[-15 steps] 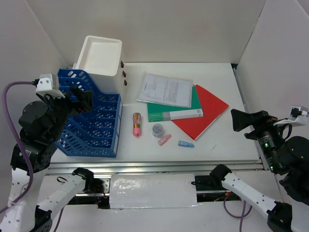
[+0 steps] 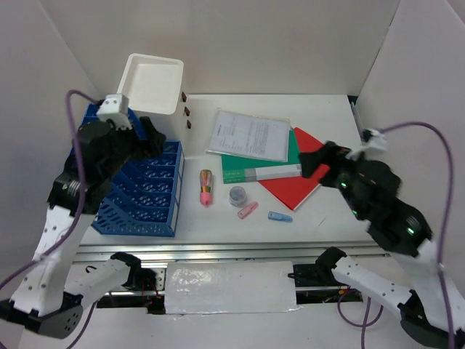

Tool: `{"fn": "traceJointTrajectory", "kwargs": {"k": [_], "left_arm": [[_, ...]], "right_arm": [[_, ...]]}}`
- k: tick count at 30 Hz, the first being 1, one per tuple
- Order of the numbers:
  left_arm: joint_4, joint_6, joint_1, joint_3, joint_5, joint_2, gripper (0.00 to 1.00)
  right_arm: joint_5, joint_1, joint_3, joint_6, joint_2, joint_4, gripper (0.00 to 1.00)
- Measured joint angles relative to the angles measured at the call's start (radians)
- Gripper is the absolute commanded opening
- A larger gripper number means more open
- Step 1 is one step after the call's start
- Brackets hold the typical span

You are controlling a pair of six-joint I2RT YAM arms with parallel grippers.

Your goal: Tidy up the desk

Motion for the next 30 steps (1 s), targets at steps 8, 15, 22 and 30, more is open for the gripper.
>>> {"fn": "traceJointTrajectory", "kwargs": {"k": [8,15,22,30], "left_arm": [[-0.001,-0.005,-0.03,0.0,0.174,0.174,0.99],[0.016,-0.001,-0.081,-0.021,0.259,0.184,0.99],[0.018,0.006,-0.087,-0.062,0.271,0.183,1.0],[0.027,0.025,-0.087,-0.068,0.291,0.183,1.0]], "right_arm": [[-0.325,-0.317,-0.141,0.096,0.486,0.241,1.0],[-0.514,-0.468,-0.003,0.075,0.894,0.335,0.96],[-0.664,-0.602,0.039,0.059,1.147,0.41,0.93],[-0.749,-0.618,0.039,0.08,1.238,0.441,0.87]]}}
